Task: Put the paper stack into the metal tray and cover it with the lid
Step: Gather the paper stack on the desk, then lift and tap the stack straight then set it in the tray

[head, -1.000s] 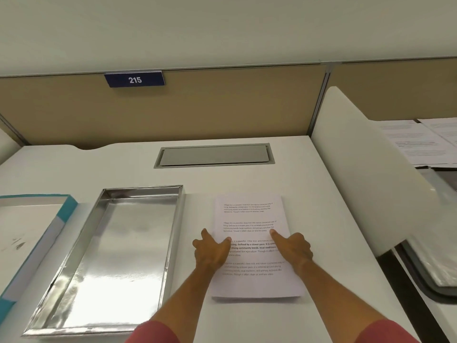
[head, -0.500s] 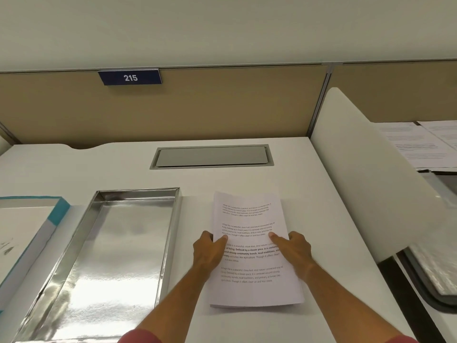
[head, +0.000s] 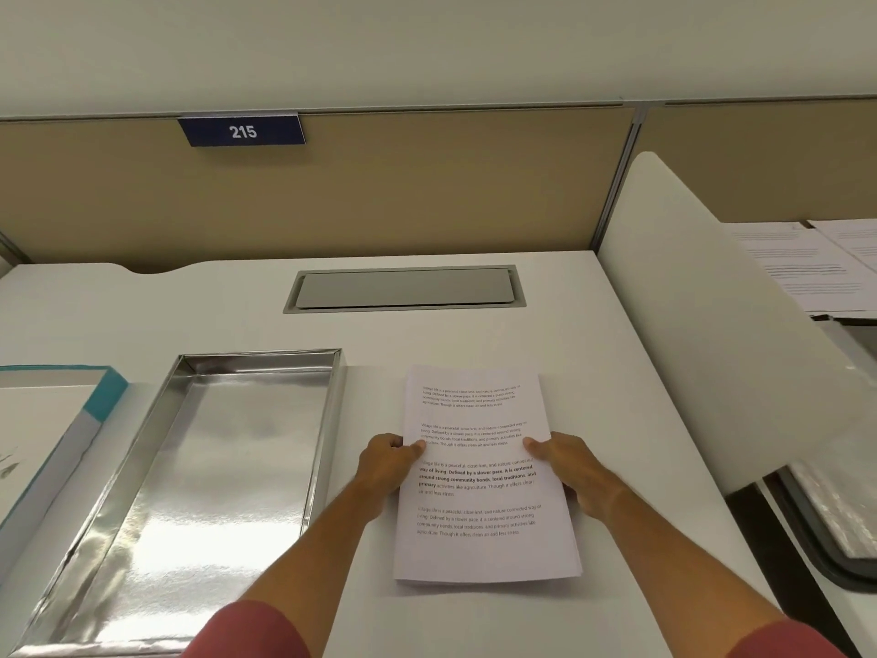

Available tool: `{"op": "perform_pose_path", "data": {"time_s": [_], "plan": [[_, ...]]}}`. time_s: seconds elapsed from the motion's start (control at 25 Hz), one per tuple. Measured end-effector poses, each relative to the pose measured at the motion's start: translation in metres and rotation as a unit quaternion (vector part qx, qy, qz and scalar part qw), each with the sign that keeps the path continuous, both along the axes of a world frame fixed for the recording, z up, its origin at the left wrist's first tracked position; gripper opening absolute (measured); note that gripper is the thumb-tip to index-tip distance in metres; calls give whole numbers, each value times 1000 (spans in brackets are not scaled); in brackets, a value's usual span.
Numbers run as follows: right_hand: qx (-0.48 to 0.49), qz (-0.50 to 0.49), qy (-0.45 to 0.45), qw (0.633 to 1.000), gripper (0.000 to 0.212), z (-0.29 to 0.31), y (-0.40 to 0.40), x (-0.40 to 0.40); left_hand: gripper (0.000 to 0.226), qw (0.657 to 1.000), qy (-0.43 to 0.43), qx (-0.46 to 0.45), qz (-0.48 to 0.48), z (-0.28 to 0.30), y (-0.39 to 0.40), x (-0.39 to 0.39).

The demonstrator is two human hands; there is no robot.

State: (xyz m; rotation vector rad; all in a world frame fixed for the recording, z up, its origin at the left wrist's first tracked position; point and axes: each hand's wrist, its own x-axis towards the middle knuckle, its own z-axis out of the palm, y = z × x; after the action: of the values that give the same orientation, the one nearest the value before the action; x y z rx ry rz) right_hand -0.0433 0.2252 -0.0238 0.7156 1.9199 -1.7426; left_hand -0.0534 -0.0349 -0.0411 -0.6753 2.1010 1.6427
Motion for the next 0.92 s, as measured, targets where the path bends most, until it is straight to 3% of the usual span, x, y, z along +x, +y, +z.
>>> {"op": "perform_pose_path", "data": {"time_s": [0.2, 0.56, 0.92], "plan": [[0, -2, 67, 998, 20, 17, 3, 1, 17, 998, 60, 29, 4, 21, 3, 4], [-21, 34, 280, 959, 38, 79, 12, -1, 15, 954, 298, 21, -38, 92, -1, 9], [16, 44, 340, 939, 29, 92, 12, 2, 26, 933, 350, -26, -72, 108, 4, 12]]}}
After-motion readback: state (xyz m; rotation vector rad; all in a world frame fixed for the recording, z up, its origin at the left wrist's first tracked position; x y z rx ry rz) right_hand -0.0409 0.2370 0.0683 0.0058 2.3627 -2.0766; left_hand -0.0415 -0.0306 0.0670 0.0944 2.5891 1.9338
